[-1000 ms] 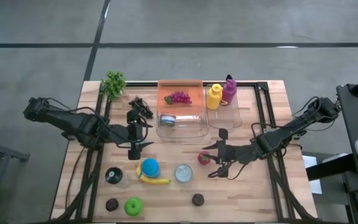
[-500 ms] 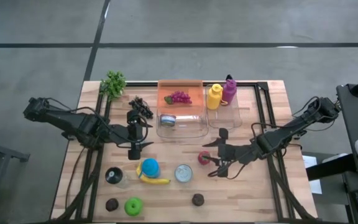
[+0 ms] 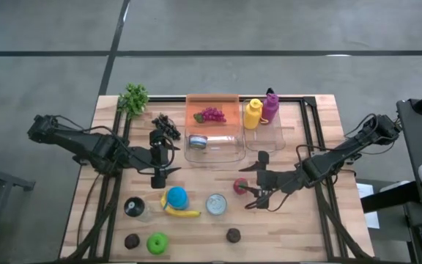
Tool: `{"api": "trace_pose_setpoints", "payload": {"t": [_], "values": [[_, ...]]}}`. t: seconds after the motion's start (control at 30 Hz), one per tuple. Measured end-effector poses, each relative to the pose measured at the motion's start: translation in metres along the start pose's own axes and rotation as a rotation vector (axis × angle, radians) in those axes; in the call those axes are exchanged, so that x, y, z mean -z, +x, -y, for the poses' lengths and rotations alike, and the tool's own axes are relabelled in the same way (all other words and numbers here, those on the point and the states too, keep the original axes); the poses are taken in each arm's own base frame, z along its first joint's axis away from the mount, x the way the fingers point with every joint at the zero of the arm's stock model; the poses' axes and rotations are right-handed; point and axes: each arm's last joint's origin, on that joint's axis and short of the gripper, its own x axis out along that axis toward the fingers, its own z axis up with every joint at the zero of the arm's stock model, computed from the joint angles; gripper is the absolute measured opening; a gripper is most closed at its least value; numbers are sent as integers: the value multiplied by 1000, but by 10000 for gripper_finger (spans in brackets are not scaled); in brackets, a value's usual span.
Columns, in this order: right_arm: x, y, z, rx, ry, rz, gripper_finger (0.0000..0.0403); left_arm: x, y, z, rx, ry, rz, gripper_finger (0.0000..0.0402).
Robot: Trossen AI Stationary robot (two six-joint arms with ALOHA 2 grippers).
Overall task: Pick & Place Food Item
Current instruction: Put the tomato into the orange bin
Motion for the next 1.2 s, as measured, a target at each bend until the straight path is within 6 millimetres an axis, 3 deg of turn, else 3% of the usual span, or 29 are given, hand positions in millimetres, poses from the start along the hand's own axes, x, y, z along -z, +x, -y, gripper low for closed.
{"api": "trace_pose_setpoints", "payload": {"t": [0.53,0.87,1.2], "values": [[0,0,0,0,11,0,283,0,0,0,0,0,0,300],[6,0,0,-13,-13,-57,277,0,0,0,0,0,0,305],[13,-1,-4,-149,54,-133,259,0,0,0,0,0,-1,302]]}}
